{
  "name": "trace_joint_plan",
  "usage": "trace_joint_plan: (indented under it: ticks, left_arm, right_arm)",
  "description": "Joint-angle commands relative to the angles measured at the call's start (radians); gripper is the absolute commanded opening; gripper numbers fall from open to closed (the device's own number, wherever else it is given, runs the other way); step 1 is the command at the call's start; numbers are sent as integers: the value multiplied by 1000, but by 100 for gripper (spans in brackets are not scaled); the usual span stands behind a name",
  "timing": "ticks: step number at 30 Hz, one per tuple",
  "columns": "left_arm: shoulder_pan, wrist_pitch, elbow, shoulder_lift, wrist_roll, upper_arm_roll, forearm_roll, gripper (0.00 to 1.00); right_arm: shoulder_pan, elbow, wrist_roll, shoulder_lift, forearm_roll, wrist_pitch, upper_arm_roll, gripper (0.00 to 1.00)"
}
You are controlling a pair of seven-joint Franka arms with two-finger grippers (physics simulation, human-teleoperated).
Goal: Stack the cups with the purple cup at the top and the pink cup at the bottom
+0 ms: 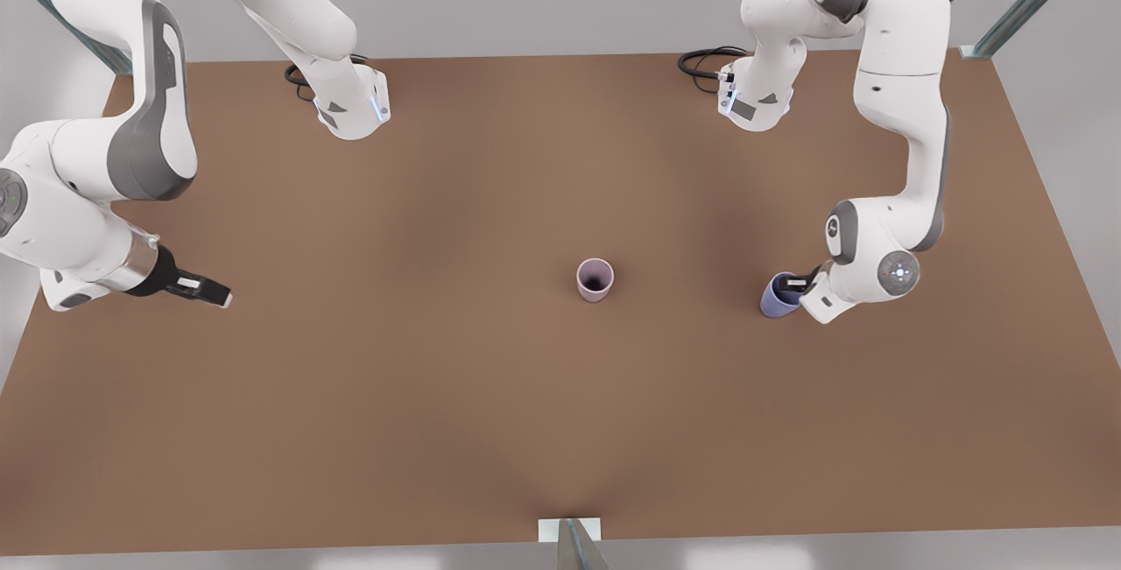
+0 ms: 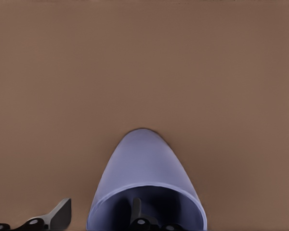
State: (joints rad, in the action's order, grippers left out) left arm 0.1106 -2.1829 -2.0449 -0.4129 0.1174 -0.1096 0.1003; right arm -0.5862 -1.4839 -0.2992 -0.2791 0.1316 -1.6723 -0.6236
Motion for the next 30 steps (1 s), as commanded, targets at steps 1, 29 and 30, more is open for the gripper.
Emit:
trace_joint_plan:
  ticks: [1, 29, 30]
  left_arm:
    - [0, -21, 0, 2, -12, 4, 4, 41]
    - [423, 473, 678, -116, -840, 91, 116, 21]
    - [443, 469, 684, -116, -875, 91, 122, 21]
  right_arm:
    - [2, 1, 190, 1, -1, -1, -2, 100]
    - [9, 33, 186, 21, -1, 11, -12, 100]
    - [9, 33, 186, 21, -1, 11, -12, 100]
